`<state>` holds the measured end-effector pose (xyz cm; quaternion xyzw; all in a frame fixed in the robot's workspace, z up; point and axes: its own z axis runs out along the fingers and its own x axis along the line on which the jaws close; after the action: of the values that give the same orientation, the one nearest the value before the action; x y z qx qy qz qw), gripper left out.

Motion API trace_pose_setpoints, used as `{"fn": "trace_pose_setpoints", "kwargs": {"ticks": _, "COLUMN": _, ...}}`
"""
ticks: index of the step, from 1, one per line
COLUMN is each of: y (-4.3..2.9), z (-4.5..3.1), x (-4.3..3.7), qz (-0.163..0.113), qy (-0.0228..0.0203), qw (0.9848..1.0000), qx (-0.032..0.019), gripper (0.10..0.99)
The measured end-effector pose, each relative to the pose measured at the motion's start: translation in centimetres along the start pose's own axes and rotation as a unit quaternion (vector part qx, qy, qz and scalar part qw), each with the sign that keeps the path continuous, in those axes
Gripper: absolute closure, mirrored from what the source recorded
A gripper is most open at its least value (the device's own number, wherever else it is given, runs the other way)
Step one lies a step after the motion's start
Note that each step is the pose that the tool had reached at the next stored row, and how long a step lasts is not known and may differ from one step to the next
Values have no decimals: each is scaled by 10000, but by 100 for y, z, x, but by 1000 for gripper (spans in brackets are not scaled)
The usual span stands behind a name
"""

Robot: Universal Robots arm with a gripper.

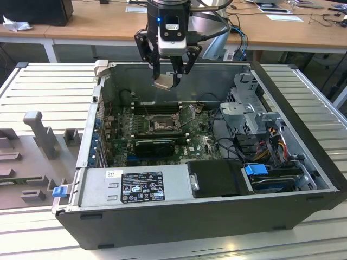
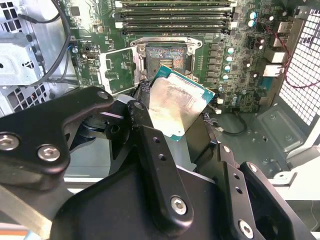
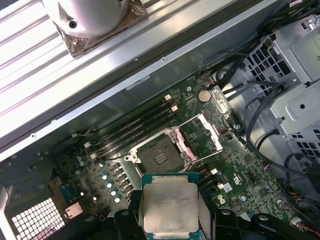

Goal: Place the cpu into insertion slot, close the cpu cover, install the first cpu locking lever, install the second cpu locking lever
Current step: 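Place the cpu into insertion slot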

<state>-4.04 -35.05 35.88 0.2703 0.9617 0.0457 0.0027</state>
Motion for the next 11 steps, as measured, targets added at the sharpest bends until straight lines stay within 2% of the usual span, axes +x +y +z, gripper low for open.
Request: {"fn": "trace_pose_setpoints", "kwargs": {"ticks": 11, "y": -3, "z": 26, "x": -1, "qz": 72, "qy": -6, "qw": 10000, "qx": -1, "gripper": 557}}
